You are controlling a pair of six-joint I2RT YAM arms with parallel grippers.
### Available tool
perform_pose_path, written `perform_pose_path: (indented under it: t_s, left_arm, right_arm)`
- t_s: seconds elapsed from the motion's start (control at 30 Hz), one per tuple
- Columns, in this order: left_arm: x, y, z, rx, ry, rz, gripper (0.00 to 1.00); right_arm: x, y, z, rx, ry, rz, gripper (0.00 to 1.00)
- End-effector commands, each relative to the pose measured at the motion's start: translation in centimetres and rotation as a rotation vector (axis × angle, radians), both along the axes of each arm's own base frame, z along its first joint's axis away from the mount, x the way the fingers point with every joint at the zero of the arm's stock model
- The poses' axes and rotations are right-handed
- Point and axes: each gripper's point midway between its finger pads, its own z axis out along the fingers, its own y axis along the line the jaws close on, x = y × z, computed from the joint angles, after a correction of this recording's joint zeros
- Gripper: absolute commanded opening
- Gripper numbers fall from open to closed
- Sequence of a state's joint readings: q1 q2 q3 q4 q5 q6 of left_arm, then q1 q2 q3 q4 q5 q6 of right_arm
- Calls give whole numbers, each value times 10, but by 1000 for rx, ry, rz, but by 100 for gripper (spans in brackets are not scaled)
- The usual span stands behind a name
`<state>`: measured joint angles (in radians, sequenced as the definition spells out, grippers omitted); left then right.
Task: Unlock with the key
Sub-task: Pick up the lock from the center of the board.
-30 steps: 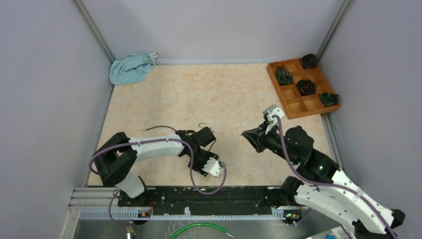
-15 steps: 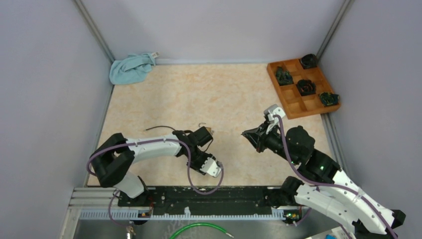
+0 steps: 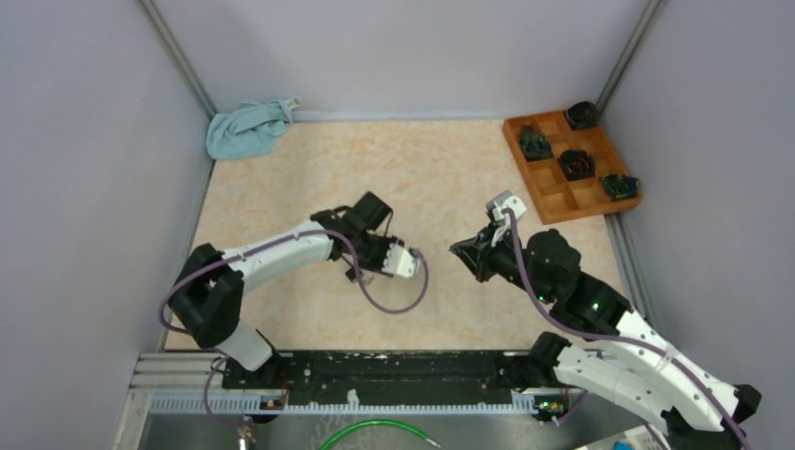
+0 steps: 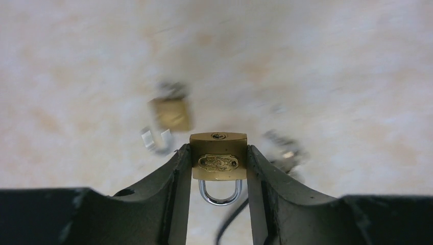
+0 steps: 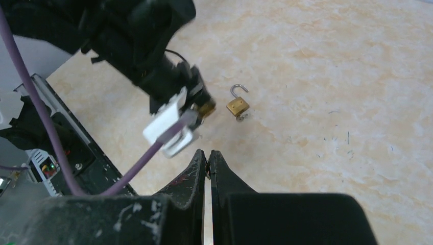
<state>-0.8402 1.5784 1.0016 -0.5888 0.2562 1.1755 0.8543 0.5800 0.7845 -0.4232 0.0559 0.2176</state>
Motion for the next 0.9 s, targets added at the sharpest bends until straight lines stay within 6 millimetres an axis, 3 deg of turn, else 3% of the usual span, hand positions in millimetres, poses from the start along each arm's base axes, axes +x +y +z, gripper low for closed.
perform_pose_path:
  t_s: [0.0, 0.1, 0.2, 0.37, 0.5, 0.6, 0.7, 0.8, 0.87]
  left_arm:
    - [77, 14, 65, -29, -202, 115, 0]
    - [109, 34, 109, -3, -317, 150, 0]
    - [128, 44, 158, -23, -353, 209, 0]
    - [137, 40, 231, -236, -380, 320, 0]
    - [106, 24, 275, -507, -388, 297, 0]
    - [66, 19, 293, -608, -280, 261, 0]
    - [29, 29, 304, -683, -313, 189, 0]
    - [4, 30, 312, -783, -376, 105, 0]
    - [1, 25, 322, -865, -404, 95, 0]
  right_arm:
    - [14, 12, 48, 78, -90, -4, 0]
    - [25, 19, 54, 42, -95, -12, 0]
    - [36, 22, 67, 47, -109, -26, 0]
    - [49, 27, 87, 150, -107, -52, 0]
    - [48, 40, 110, 269, -121, -15, 0]
    - [44, 48, 127, 344, -128, 26, 0]
    - [40, 54, 138, 368, -153, 68, 0]
    - [39, 58, 142, 383, -170, 92, 0]
    - [38, 61, 148, 397, -189, 112, 0]
